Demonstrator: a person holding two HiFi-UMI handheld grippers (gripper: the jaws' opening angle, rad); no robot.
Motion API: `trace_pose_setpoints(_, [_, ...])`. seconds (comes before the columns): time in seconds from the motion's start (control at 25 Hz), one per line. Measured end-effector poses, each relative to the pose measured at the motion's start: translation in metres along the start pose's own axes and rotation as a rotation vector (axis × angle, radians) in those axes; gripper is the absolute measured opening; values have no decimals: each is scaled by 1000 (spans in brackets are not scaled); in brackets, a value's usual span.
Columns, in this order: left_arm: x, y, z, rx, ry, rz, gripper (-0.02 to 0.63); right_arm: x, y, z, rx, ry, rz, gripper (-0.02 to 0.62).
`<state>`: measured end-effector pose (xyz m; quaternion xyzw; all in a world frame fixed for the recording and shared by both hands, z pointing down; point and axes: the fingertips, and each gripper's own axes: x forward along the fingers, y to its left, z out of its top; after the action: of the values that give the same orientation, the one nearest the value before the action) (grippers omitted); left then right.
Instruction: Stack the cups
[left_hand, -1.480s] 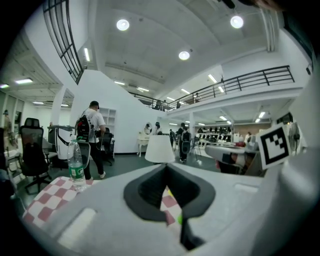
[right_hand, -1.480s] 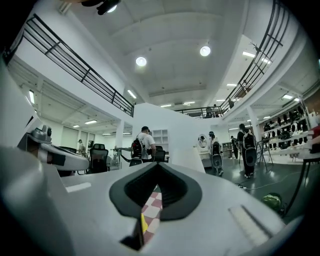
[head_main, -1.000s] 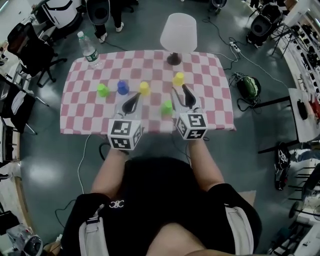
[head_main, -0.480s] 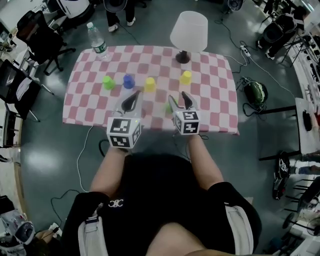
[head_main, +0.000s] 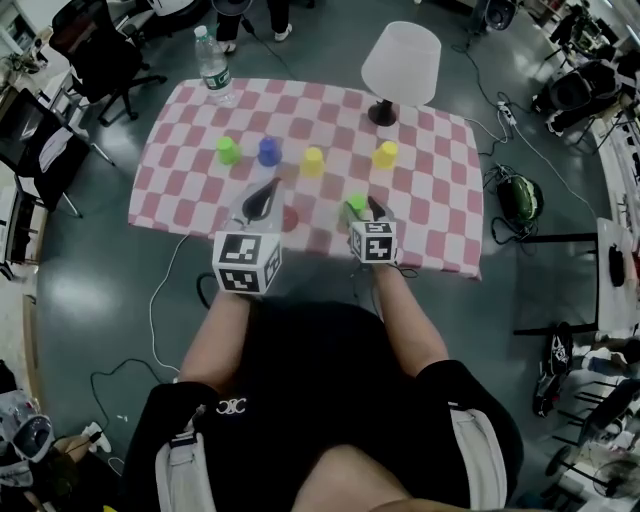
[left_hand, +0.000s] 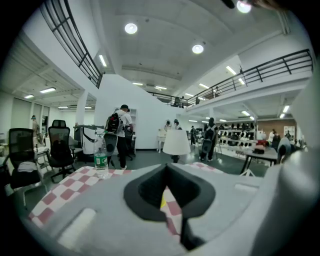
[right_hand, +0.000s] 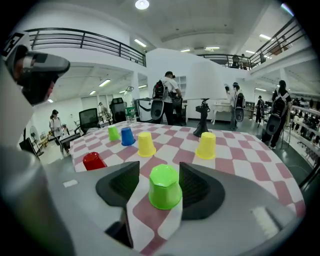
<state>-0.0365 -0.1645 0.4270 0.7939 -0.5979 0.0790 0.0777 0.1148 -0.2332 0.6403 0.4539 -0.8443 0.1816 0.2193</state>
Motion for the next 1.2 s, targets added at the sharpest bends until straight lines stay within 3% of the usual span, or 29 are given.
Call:
trace_pose_setpoints(0.48, [-6, 11, -3, -15, 3, 52, -2, 19, -8, -23, -10, 104, -16, 232])
trace_pose_setpoints(0.92, [-3, 11, -2, -13, 0, 42, -2, 2, 6, 19, -31, -6, 4, 210])
trace_pose_setpoints(1.2, [-7, 15, -5, -27, 2, 54, -2, -3, 35, 27, -69, -15, 79, 209])
